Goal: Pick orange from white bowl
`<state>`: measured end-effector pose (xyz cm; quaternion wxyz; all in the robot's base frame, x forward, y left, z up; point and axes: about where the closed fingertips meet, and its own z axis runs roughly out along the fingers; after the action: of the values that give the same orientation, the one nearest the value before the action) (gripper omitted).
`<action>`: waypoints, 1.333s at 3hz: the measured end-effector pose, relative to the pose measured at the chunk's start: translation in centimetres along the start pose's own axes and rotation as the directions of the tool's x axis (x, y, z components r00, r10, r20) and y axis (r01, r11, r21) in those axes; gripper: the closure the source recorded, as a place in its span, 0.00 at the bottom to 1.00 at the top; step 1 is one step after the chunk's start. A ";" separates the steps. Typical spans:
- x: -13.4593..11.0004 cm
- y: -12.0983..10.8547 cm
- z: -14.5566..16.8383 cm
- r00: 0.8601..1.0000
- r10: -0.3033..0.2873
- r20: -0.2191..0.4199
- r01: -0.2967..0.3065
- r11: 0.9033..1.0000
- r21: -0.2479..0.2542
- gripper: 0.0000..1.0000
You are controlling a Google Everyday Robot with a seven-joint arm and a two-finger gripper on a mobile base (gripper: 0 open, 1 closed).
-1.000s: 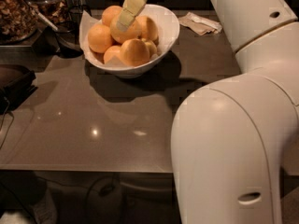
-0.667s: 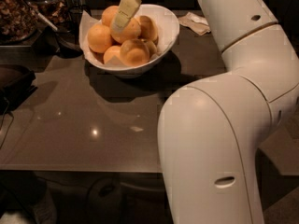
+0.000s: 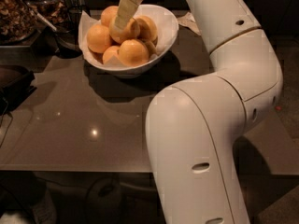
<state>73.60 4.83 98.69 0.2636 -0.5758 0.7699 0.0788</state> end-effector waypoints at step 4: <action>0.7 0.2 2.1 1.000 0.008 -0.019 -0.009 0.999 -0.050 0.29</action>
Offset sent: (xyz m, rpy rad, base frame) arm -0.0060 -0.0049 0.0008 -0.0354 0.0781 0.0440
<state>73.93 5.26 96.51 0.2413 -0.5797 0.7726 0.0938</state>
